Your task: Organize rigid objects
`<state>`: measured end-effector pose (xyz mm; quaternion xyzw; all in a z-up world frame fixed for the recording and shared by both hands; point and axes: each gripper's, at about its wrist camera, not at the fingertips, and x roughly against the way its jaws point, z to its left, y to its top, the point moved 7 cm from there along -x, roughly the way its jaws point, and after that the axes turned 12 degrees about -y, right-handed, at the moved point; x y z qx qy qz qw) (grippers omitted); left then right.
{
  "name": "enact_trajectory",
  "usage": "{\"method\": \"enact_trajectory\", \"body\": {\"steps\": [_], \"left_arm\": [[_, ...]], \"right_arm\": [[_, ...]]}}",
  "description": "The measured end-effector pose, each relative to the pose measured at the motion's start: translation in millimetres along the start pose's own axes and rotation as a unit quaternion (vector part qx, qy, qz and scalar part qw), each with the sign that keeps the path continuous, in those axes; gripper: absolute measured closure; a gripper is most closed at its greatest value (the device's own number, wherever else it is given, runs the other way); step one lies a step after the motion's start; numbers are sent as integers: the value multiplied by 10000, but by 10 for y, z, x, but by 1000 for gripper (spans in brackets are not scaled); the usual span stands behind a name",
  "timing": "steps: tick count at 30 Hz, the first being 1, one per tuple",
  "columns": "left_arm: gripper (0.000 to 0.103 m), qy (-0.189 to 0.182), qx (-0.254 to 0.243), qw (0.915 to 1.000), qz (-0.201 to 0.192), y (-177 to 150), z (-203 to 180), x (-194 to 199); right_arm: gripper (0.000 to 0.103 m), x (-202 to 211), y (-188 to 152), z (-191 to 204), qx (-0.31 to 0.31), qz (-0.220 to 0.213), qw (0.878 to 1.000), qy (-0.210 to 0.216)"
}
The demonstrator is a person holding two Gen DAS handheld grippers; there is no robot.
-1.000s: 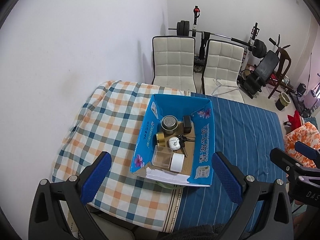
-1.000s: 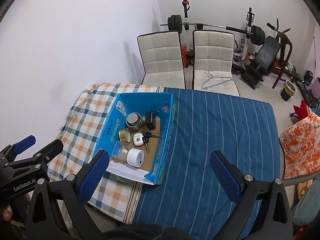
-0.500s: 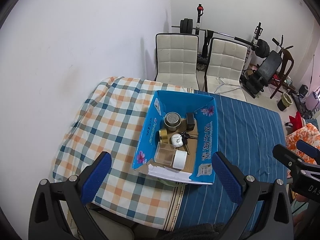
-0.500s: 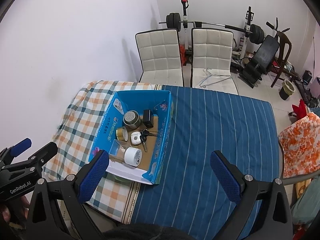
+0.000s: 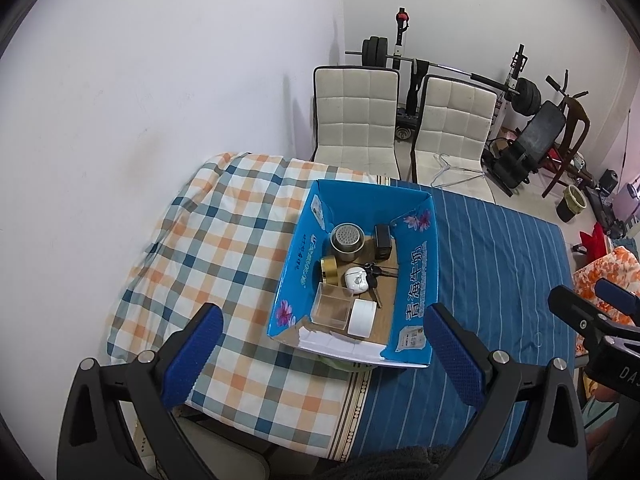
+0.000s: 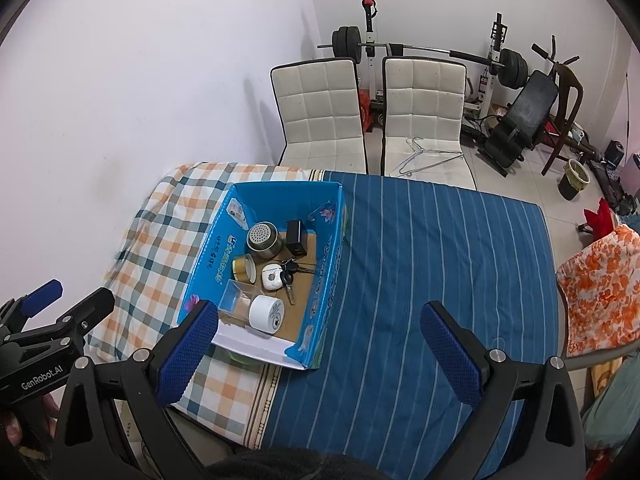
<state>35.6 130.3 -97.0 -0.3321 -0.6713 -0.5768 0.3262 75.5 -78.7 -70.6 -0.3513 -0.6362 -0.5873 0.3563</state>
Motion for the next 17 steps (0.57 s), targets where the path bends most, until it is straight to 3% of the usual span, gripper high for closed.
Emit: {"method": "enact_trajectory", "body": {"steps": [17], "left_arm": [[0, -3, -21, 10000, -66, 1, -2, 17]], "right_arm": [[0, 12, 10, -15, 6, -22, 10000, 3]]}}
